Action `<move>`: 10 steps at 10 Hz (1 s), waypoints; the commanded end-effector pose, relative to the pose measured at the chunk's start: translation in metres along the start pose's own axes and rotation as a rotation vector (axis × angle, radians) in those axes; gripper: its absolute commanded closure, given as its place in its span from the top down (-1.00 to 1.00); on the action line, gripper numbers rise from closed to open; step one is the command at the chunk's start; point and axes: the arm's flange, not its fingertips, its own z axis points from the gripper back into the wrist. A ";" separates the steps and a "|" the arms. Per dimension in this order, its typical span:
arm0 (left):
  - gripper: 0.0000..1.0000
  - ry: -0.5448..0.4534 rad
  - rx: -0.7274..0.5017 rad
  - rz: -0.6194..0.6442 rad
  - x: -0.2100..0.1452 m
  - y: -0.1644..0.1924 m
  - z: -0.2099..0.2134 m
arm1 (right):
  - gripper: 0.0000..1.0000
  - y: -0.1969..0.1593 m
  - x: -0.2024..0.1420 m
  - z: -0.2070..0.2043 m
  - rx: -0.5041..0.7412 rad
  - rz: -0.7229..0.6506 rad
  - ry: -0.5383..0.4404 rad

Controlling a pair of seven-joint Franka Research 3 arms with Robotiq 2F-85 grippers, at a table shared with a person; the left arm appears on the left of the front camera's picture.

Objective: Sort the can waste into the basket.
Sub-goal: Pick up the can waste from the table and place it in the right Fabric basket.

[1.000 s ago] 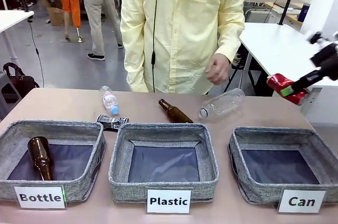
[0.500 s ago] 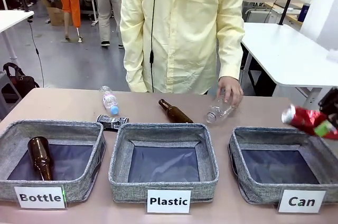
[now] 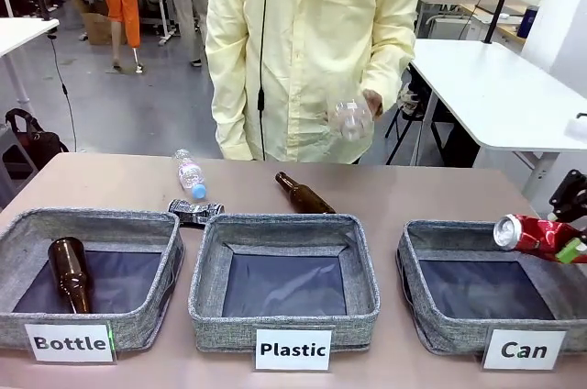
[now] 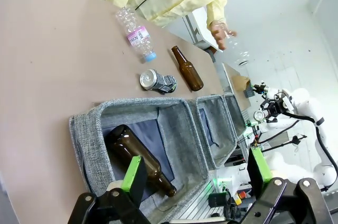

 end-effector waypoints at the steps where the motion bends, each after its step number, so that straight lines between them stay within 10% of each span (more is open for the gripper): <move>1: 1.00 -0.016 -0.020 -0.019 0.001 0.000 -0.001 | 0.94 -0.009 -0.004 0.001 -0.004 0.004 -0.012; 10: 1.00 -0.016 -0.020 -0.019 0.001 0.000 -0.001 | 1.00 -0.020 0.001 0.010 0.016 -0.171 -0.131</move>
